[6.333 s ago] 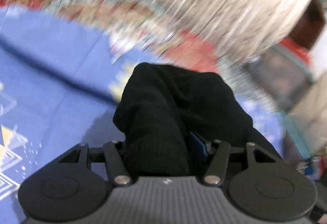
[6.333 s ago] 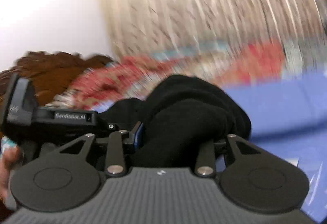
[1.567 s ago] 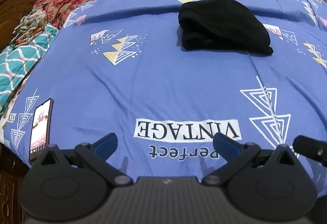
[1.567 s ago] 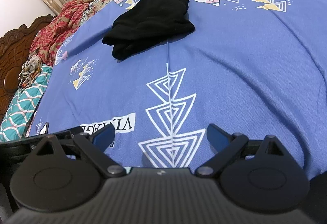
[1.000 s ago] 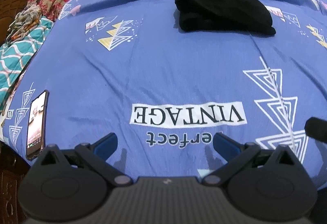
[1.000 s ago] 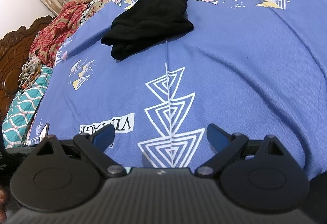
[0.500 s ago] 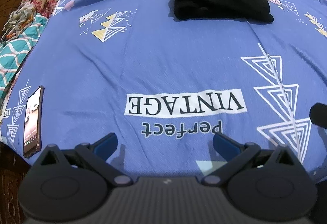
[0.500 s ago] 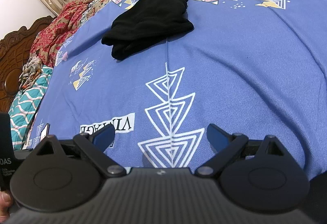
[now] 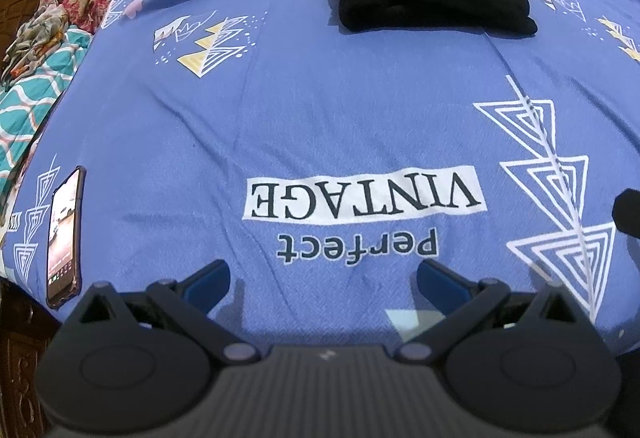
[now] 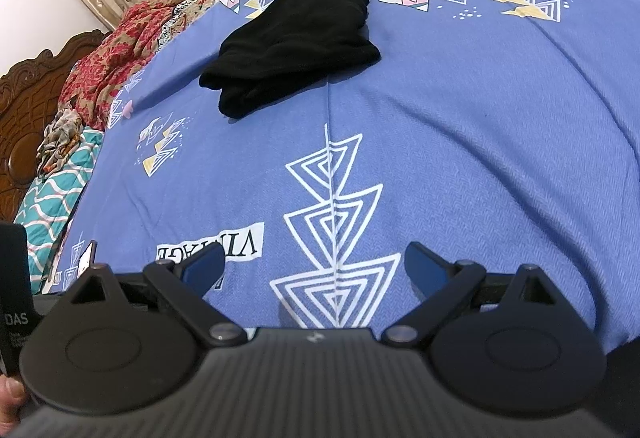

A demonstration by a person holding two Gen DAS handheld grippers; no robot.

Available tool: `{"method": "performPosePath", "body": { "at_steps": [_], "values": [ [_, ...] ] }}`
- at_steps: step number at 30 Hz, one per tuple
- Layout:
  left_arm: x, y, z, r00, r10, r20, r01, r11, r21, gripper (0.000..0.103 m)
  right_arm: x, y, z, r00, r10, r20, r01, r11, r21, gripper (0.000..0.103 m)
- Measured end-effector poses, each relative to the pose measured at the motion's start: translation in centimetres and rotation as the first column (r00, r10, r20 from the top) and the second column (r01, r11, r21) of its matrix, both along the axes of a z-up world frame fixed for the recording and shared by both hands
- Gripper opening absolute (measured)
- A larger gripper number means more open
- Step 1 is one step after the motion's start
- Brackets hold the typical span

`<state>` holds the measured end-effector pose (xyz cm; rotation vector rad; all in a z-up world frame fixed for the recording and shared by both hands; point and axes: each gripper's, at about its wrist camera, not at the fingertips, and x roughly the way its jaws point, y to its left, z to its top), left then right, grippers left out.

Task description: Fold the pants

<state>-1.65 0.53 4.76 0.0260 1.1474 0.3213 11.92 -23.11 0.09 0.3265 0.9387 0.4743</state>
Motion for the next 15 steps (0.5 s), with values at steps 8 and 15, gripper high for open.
{"method": "performPosePath", "body": {
  "at_steps": [8,15],
  "values": [
    [0.10,0.05,-0.10,1.000,0.002,-0.003,-0.002,1.000,0.002,0.103,-0.05,0.07,0.00,1.000,0.000,-0.001,0.000,1.000,0.001,0.098],
    [0.11,0.11,-0.24,1.000,0.004,-0.005,-0.004,1.000,0.002,0.103,0.12,-0.07,-0.07,1.000,0.003,-0.003,-0.003,1.000,0.002,0.098]
  ]
}}
